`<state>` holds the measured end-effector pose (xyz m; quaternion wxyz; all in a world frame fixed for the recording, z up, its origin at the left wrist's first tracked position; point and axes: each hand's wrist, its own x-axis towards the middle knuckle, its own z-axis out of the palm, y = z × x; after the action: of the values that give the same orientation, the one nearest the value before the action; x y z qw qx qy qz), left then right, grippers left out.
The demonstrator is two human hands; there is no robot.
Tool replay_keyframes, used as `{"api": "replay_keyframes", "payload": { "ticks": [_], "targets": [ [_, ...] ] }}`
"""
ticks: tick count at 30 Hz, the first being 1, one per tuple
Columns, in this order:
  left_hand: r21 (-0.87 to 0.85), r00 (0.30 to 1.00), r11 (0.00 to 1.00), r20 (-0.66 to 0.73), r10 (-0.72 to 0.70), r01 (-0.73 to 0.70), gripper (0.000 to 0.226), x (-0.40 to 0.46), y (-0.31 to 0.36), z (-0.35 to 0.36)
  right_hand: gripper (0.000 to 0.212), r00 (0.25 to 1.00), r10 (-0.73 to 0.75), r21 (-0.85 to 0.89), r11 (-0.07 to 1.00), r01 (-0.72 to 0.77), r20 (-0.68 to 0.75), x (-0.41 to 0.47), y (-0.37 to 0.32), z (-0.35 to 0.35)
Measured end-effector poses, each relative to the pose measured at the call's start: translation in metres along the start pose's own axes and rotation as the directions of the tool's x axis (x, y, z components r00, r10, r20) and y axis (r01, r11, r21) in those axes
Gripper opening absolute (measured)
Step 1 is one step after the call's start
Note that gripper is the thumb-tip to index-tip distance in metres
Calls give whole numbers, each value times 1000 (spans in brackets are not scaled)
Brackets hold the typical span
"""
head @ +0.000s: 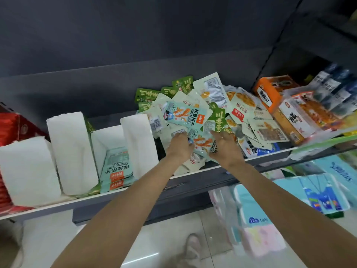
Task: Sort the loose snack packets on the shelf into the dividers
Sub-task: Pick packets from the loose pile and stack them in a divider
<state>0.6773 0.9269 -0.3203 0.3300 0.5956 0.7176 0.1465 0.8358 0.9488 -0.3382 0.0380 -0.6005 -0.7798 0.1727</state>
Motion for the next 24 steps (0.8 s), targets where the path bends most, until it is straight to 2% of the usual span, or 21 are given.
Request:
{"api": "replay_keyframes", "payload": {
  "ticks": [2,5,9,13,15,17,19,20,22,24],
  "targets": [
    [34,996,996,-29,-79,80,29,13,2,7,70,998,-40,-30,999,38,-39,5,8,-1],
    [133,982,975,-81,-168,178,35,21,4,13,64,1000,-25,-20,999,25,-11,7,17,-2],
    [186,967,954,-142,-210,234,53,25,7,16,52,1000,-12,15,1000,12,4,10,22,0],
    [114,960,968,-194,-201,225,53,27,5,16,33,1000,13,-2,1000,-13,10,12,18,2],
    [47,961,984,-229,-158,173,39,24,2,15,31,999,46,21,999,-46,28,8,14,2],
    [-136,954,986,-270,-129,95,21,16,3,9,25,996,83,164,982,-88,40,5,11,2],
    [-261,938,964,-343,-56,-38,11,4,7,-2,24,993,111,405,906,-122,51,1,6,-7],
    [-293,922,950,-387,-16,-106,9,-4,10,-10,25,991,127,546,827,-133,50,-2,2,-15],
    [-352,880,916,-475,3,-193,9,-20,10,-31,25,980,190,787,597,-157,52,-9,-10,-31],
    [-453,838,869,-538,-88,-200,11,-32,0,-53,14,970,207,904,377,-201,129,-17,-29,-42]
  ]
}}
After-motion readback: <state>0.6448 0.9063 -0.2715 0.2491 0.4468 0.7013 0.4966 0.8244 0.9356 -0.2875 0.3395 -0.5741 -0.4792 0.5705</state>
